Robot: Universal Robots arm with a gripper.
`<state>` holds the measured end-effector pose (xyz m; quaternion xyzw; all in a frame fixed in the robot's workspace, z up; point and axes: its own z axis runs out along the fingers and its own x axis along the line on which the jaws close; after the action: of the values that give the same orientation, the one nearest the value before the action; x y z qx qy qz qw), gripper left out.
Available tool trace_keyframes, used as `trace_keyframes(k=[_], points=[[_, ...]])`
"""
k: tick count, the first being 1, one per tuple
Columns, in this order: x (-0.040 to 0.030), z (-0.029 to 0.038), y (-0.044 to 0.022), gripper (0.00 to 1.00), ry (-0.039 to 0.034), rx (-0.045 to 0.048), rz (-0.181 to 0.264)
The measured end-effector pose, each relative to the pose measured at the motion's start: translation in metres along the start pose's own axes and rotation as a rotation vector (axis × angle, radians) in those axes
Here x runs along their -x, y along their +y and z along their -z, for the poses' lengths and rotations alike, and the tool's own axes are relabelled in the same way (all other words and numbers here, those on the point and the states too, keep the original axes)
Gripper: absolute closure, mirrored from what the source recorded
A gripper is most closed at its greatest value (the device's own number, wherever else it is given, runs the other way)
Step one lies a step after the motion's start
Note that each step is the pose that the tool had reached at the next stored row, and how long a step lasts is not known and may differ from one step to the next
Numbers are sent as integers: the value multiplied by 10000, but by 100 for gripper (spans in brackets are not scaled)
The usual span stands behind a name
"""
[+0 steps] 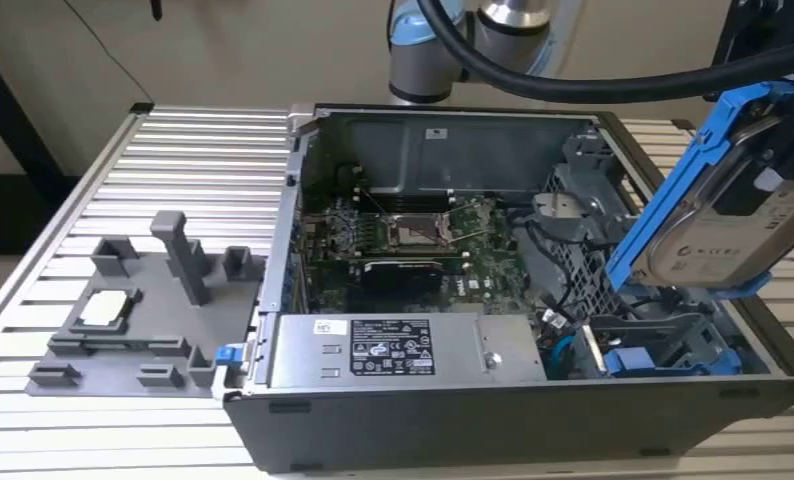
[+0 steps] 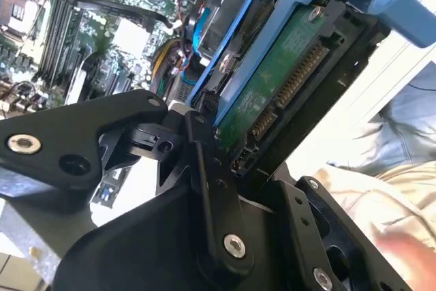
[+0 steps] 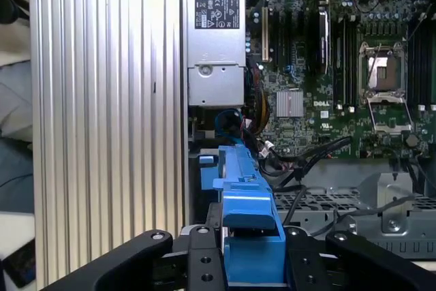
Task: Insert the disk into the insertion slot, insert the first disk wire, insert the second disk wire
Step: 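Insert the disk into the insertion slot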
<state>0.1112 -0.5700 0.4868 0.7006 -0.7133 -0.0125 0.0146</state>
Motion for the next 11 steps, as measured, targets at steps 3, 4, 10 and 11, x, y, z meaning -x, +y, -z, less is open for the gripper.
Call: trace_keyframes(k=[3,4,10,11], points=[[0,-22,-1,67,-1,-7,1],[0,-32,-1,67,0,-15,3],[0,-109,-7,67,1,-138,85],[1,-122,-9,67,1,-151,108]])
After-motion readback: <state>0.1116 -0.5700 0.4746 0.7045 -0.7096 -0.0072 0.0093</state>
